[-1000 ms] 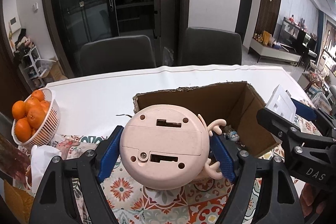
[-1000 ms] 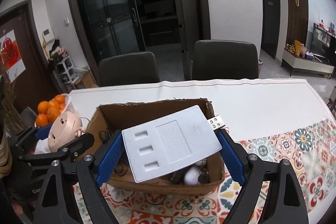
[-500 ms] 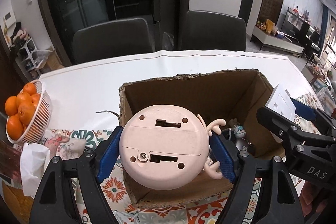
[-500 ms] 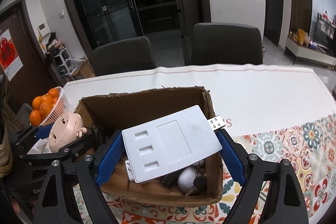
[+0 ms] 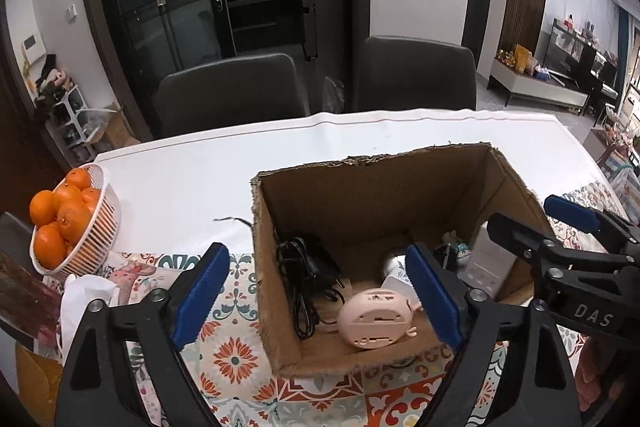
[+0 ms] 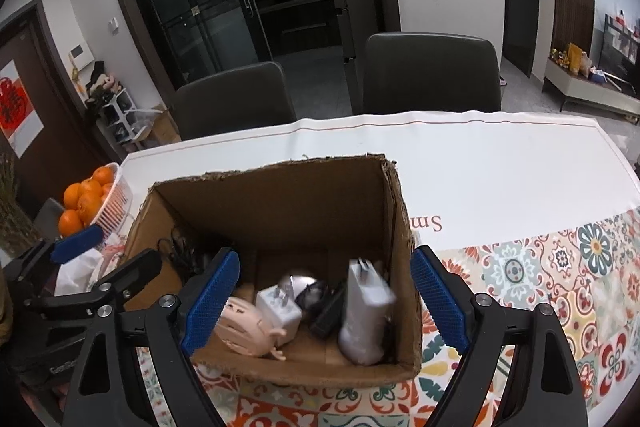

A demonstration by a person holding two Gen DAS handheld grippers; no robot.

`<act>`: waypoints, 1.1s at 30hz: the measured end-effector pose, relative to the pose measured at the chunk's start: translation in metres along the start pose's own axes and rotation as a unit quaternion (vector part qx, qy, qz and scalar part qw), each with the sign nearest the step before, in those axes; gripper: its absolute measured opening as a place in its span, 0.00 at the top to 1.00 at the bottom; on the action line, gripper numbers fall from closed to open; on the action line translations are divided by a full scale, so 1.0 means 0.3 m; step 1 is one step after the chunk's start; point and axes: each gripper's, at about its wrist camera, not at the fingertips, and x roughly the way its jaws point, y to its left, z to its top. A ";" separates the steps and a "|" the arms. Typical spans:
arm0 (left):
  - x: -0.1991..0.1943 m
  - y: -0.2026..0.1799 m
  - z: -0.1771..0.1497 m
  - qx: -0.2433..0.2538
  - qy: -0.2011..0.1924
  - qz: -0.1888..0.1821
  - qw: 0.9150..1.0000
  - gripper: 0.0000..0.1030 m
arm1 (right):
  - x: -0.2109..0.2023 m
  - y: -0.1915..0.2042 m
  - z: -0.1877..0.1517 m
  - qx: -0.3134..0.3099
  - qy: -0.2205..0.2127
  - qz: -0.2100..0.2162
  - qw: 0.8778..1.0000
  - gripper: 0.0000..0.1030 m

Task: Organize rigid objects

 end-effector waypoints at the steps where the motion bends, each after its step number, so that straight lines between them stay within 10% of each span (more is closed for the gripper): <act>1: -0.012 0.003 -0.004 -0.002 -0.003 0.002 1.000 0.11 | -0.006 0.004 -0.004 -0.001 -0.002 -0.001 1.000 0.14; 33: -0.545 0.032 -0.372 -0.021 -0.167 0.046 0.985 0.00 | -0.562 0.153 -0.344 -0.049 -0.148 -0.104 0.982 0.06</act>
